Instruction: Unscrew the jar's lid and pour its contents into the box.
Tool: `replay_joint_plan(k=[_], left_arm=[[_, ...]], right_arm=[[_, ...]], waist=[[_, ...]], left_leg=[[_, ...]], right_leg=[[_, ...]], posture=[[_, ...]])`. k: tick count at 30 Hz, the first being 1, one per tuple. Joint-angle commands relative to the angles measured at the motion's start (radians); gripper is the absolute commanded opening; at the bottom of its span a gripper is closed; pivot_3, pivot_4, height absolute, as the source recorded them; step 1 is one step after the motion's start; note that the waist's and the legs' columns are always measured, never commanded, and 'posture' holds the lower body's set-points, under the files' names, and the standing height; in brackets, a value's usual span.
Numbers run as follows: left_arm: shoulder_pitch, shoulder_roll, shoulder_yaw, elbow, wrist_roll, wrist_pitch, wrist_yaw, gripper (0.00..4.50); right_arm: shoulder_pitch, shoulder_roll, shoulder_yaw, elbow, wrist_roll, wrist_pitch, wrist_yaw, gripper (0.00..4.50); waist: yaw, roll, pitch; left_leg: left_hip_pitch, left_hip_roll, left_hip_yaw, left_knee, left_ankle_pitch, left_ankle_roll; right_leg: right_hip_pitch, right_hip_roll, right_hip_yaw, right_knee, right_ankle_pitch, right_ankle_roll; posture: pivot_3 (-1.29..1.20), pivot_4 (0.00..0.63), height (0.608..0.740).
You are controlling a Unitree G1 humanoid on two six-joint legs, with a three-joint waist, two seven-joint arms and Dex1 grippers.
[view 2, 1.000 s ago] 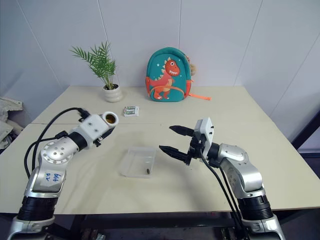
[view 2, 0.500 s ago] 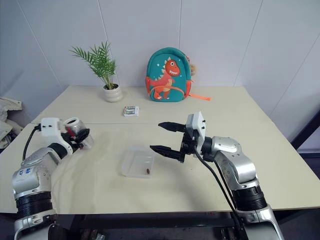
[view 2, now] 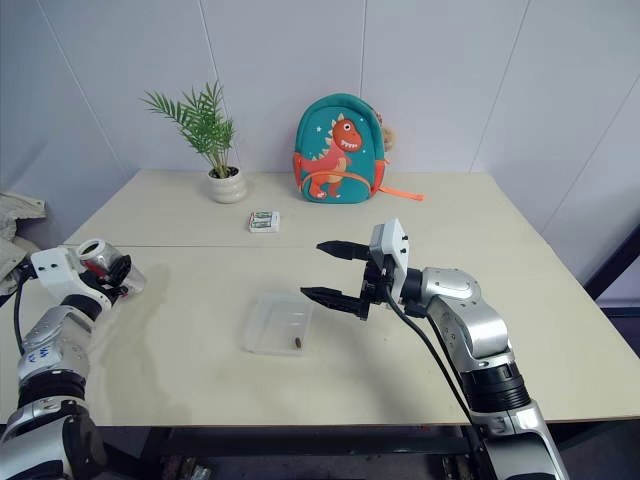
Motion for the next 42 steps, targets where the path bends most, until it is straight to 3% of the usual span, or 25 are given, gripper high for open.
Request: replay_joint_plan(k=[1, 13, 21, 27, 34, 38, 42], left_arm=[[-0.035, 0.007, -0.042, 0.072, 0.010, -0.069, -0.024, 1.99], [-0.056, 0.010, -0.096, 0.182, 0.004, -0.097, -0.015, 1.99], [-0.001, 0.033, -0.125, 0.087, 0.016, -0.074, -0.004, 4.48], [0.128, 0.019, -0.135, -0.155, 0.004, 0.011, 0.033, 4.48], [0.343, 0.016, -0.115, -0.565, -0.042, 0.207, 0.057, 4.48], [0.498, 0.058, -0.128, -0.791, -0.034, 0.282, 0.003, 4.48], [0.649, 0.148, -0.113, -0.990, -0.083, 0.305, -0.167, 4.48]], right_arm=[[-0.004, -0.013, -0.017, -0.034, 0.001, -0.013, -0.007, 4.46], [0.000, -0.021, -0.023, -0.044, 0.004, -0.002, -0.020, 4.46], [0.000, -0.010, -0.019, -0.044, 0.009, -0.003, -0.027, 4.50], [0.009, 0.004, -0.016, -0.047, 0.012, -0.006, -0.035, 4.50], [0.022, 0.012, -0.014, -0.055, 0.012, -0.007, -0.037, 4.50], [0.033, 0.006, -0.017, -0.067, 0.015, -0.002, -0.037, 4.50], [0.044, -0.038, -0.026, -0.084, 0.024, 0.011, -0.005, 4.50]], waist=[[-0.001, 0.000, 0.000], [-0.001, 0.000, 0.000], [-0.003, 0.000, 0.000], [-0.002, 0.000, 0.000], [-0.004, 0.000, 0.000], [-0.004, 0.000, 0.000], [-0.004, 0.000, 0.000]], left_leg=[[0.000, 0.000, 0.000, 0.000, 0.000, 0.000], [0.000, 0.000, 0.002, -0.001, 0.000, 0.001], [0.000, 0.000, 0.002, -0.001, 0.000, 0.001], [0.000, 0.001, 0.002, -0.002, -0.001, 0.001], [0.000, 0.001, 0.003, -0.002, -0.001, 0.001], [0.001, 0.002, 0.003, -0.002, -0.001, 0.001], [0.001, 0.004, 0.005, -0.004, -0.002, 0.001]], right_leg=[[0.000, 0.000, 0.000, 0.000, 0.000, 0.000], [0.000, 0.000, 0.000, -0.001, 0.001, 0.000], [0.000, 0.000, 0.000, -0.002, 0.002, 0.000], [0.000, 0.000, 0.000, -0.003, 0.002, 0.000], [0.000, -0.001, 0.000, -0.003, 0.002, 0.000], [0.000, -0.001, 0.001, -0.004, 0.002, -0.001], [0.000, 0.000, 0.000, -0.007, 0.002, -0.004]], posture=[[0.00, 0.150, 0.740], [0.00, 0.150, 0.740], [0.00, 0.150, 0.740], [0.00, 0.150, 0.740], [0.00, 0.150, 0.740], [0.00, 0.150, 0.740], [0.00, 0.150, 0.740]])
